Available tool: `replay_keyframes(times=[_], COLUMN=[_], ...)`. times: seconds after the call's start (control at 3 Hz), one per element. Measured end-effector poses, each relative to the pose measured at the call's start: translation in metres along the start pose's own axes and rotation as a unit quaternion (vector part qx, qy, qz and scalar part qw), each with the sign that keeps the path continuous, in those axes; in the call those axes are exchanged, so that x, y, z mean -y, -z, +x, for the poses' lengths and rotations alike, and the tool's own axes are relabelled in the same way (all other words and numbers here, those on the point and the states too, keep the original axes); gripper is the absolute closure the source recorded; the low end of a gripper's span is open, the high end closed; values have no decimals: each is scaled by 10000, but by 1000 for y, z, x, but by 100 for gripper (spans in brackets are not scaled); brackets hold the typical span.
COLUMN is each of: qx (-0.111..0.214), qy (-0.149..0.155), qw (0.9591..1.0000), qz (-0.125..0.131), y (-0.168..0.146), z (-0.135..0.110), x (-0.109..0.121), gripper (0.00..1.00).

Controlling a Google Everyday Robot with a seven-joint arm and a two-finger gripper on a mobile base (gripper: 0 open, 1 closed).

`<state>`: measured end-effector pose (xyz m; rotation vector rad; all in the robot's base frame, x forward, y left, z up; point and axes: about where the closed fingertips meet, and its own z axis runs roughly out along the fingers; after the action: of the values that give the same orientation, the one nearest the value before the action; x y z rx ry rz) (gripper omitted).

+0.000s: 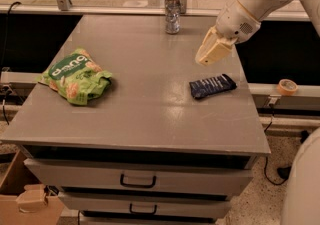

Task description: Pick rxbar blueberry

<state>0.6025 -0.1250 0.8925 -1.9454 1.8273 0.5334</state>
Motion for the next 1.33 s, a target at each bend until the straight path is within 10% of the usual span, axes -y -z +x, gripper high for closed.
replay_keyframes(times=[1.33], qx=[47], qy=[130], qw=[9999], qz=[-88], y=[-20], z=[33], x=[-8], gripper=[12])
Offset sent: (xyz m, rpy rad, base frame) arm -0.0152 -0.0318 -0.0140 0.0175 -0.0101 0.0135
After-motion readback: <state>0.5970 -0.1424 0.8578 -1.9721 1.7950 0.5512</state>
